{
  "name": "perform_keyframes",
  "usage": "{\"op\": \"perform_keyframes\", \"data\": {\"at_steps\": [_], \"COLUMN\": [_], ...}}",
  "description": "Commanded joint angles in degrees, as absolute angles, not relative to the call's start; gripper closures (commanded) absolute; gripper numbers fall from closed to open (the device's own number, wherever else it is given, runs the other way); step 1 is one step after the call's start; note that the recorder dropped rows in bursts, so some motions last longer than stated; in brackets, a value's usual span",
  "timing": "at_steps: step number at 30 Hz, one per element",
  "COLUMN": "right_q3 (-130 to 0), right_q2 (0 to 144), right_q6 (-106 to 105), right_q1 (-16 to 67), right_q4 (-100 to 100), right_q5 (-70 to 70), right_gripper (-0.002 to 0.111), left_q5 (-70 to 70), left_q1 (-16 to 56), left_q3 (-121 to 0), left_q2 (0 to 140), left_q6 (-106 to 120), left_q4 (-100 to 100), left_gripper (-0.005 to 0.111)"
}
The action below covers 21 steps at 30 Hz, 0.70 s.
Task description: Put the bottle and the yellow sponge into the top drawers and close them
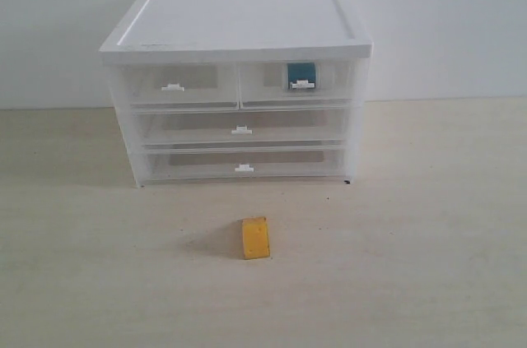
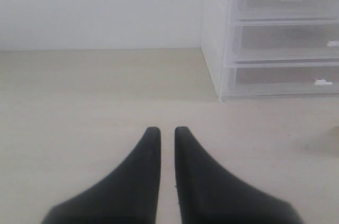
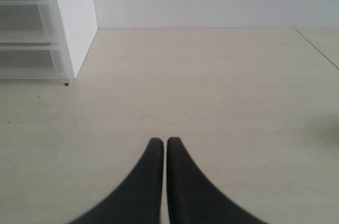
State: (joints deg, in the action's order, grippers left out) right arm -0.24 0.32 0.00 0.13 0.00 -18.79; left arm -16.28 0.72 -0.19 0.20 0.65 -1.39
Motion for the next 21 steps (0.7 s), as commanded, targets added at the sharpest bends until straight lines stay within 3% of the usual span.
{"op": "perform_keyframes", "data": {"at_steps": [1,21], "right_q3": [0.0,0.0], "right_q2": [0.0,0.0], "right_q6": [-0.3,-0.3], "right_q1": [0.0,0.0], "right_q4": [-0.5,-0.5], "right_q5": [-18.5,-18.5], "right_gripper": [0.108,0.108], "left_q5": [-14.7,19.9], "left_q1": [0.6,0.6], "left_q3": [0.0,-0.3], "left_q2": [0.0,0.0], "left_q6": [1.9,-8.6], "left_q4": [-0.4,-4.3], "left_gripper": [0.097,0.097]}}
